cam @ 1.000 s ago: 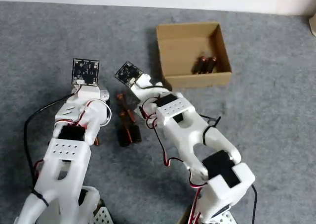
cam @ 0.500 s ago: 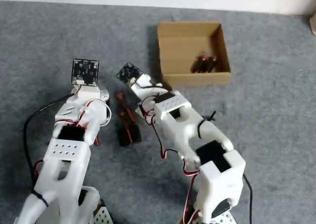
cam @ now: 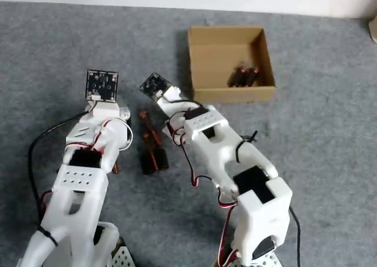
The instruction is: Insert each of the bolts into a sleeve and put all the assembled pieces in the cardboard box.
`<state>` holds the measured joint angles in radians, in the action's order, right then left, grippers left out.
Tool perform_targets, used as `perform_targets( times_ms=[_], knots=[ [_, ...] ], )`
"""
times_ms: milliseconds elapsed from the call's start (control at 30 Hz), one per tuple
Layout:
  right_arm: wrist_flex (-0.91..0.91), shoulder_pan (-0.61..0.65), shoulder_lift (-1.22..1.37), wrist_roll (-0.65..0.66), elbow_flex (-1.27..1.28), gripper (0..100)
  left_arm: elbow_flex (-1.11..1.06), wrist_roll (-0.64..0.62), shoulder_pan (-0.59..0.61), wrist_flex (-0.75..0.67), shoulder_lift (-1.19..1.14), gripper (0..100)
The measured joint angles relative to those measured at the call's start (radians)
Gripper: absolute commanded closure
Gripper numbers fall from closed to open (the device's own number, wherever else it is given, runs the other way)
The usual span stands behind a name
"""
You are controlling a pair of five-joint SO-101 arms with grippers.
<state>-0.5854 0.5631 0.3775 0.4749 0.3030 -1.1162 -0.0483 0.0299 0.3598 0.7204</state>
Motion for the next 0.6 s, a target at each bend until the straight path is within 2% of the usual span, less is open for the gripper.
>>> perform_targets(
  times_ms=[400,467,600],
  knots=[
    [-0.028,-0.002,-0.049,-0.003,-0.002,98.1,0.000,0.000,0.000,0.000,0.000,99],
    [-0.077,-0.002,-0.071,-0.003,0.000,92.7,0.000,0.000,0.000,0.000,0.000,99],
    [-0.135,0.018,-0.089,-0.038,0.000,75.9,0.000,0.000,0.000,0.000,0.000,99]
  ],
)
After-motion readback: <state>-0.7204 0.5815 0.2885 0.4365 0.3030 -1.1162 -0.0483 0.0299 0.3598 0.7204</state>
